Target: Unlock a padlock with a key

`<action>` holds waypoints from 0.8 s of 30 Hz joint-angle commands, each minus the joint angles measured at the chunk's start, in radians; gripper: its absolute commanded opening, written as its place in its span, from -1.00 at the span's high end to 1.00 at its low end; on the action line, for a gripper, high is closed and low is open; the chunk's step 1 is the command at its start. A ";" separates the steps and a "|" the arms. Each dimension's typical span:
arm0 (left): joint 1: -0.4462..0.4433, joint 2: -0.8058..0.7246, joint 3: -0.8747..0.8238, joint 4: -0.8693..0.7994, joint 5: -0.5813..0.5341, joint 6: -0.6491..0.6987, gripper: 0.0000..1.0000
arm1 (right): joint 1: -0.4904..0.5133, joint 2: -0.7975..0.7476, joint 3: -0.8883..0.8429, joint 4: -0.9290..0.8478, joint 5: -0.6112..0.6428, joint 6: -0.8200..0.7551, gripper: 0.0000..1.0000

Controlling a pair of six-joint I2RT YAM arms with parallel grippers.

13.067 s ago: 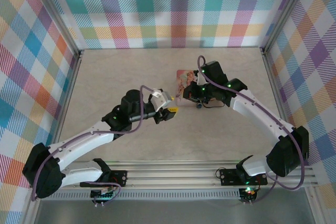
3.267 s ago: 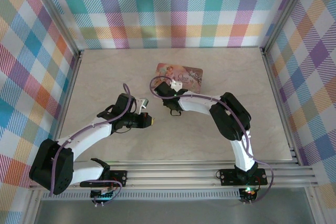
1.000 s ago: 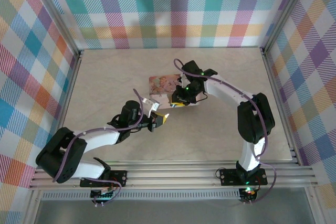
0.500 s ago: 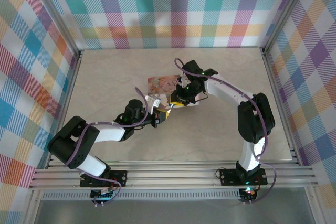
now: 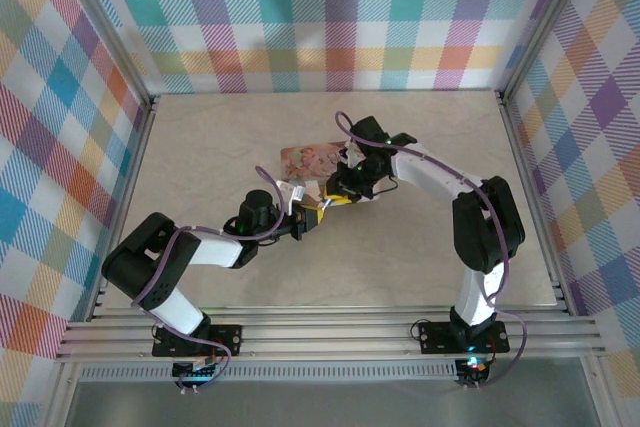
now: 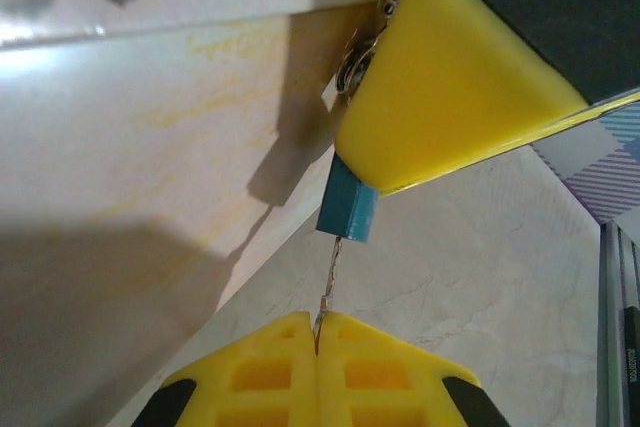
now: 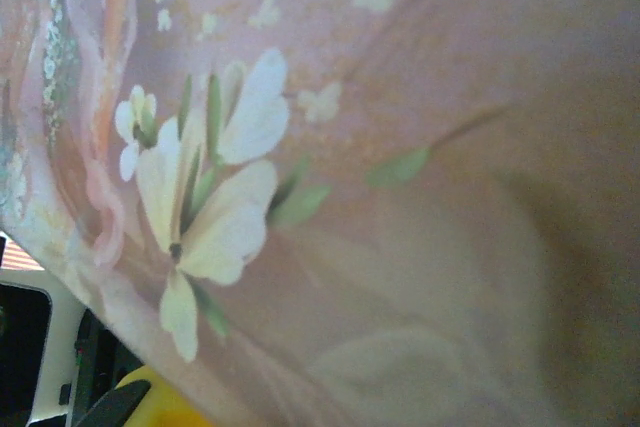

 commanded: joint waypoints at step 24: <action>0.016 0.034 0.006 0.130 0.011 -0.018 1.00 | -0.014 -0.039 -0.038 0.071 -0.141 0.026 1.00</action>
